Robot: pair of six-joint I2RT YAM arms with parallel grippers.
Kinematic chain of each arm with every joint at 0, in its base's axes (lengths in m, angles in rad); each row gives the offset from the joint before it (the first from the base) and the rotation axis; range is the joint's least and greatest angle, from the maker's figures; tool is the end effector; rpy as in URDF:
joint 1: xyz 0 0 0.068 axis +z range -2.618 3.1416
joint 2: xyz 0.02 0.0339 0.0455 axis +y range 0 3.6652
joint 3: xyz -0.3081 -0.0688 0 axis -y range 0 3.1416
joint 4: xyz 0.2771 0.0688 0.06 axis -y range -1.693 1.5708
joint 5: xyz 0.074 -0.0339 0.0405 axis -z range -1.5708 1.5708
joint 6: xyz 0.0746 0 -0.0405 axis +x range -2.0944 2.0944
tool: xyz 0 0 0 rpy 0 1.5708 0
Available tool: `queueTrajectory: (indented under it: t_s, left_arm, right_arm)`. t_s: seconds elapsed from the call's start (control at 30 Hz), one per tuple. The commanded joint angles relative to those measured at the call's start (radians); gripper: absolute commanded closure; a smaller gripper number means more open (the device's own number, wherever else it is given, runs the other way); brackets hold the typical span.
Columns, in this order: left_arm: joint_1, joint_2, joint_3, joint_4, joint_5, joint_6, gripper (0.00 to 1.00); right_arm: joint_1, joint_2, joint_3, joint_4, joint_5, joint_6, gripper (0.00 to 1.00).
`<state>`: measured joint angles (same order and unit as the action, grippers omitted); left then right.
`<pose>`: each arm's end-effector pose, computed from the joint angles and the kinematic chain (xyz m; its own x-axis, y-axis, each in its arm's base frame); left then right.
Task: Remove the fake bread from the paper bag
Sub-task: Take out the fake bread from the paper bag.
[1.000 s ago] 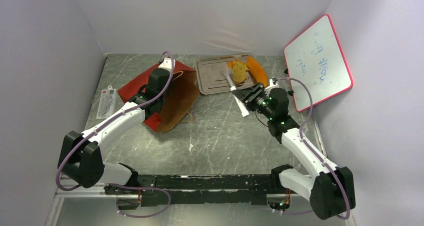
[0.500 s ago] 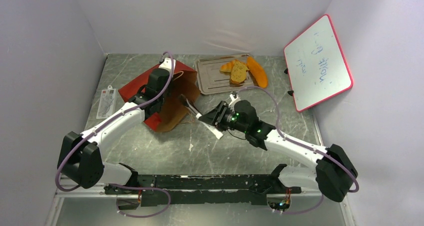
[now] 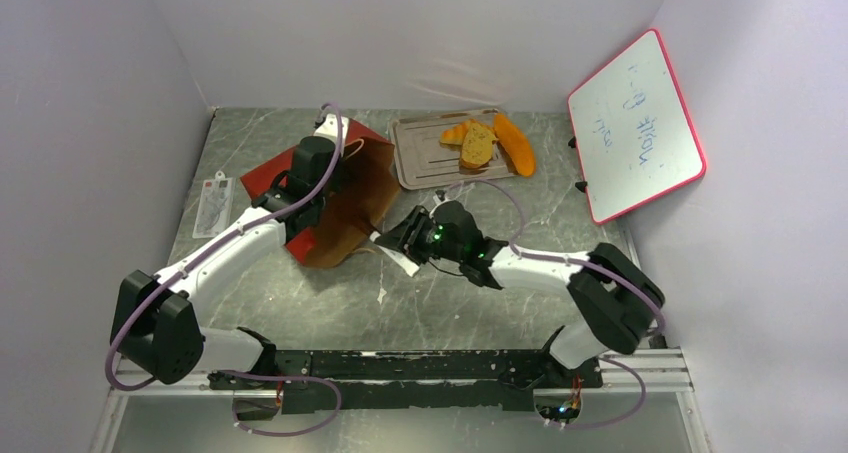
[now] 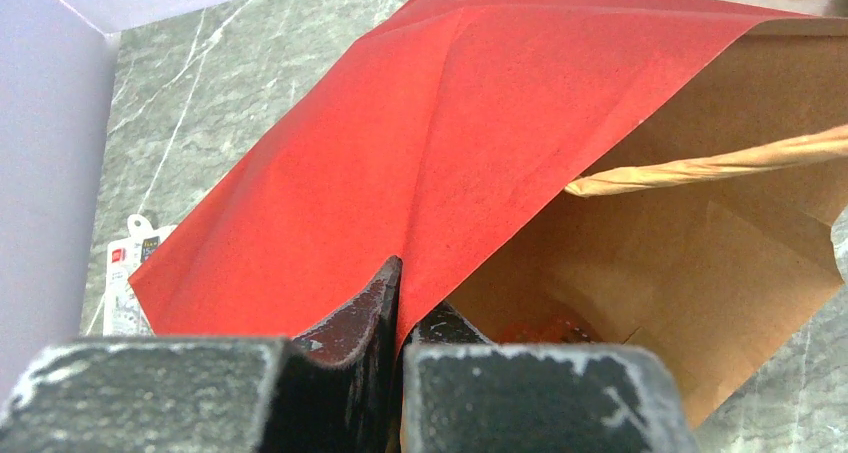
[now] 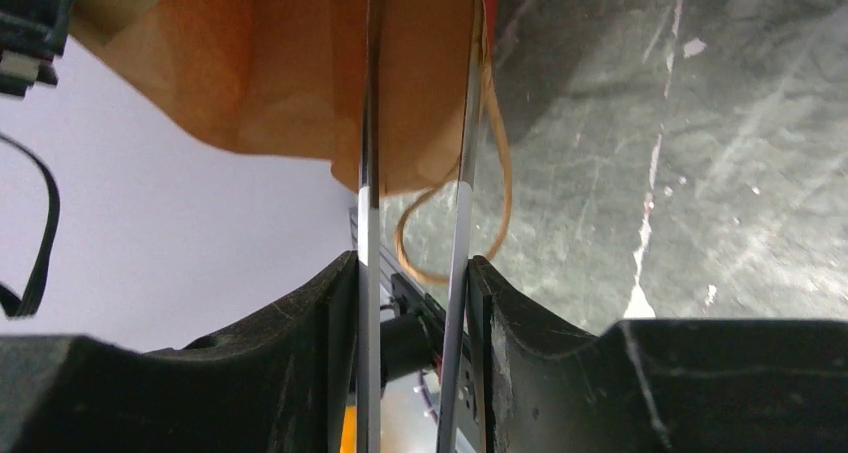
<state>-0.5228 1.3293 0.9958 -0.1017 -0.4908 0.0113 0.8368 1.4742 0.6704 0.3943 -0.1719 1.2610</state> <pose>0.3247 -0.1466 0.3197 -0.3645 0.2215 -0.9045 0.0742 0.9751 0.2089 0.2324 0.2767 0.2036 -0.8781 0.4275 -0.2148 -0.0011 0.4472 0.8944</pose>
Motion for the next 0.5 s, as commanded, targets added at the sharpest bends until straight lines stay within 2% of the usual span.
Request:
queueTrajectory:
  t_s: [0.0, 0.2, 0.47]
  left_arm:
    - [-0.006, -0.036, 0.018, 0.022, 0.027, -0.013, 0.93]
    - [-0.010, -0.039, 0.010, 0.029, 0.034, -0.023, 0.93]
    - [-0.022, -0.036, 0.003, 0.039, 0.030, -0.027, 0.93]
  right_arm:
    - [0.007, 0.086, 0.082, 0.143, -0.005, 0.065, 0.56]
    - [0.017, 0.194, 0.183, 0.122, 0.015, 0.092, 0.56]
    - [0.026, 0.250, 0.218, 0.076, 0.036, 0.130, 0.56]
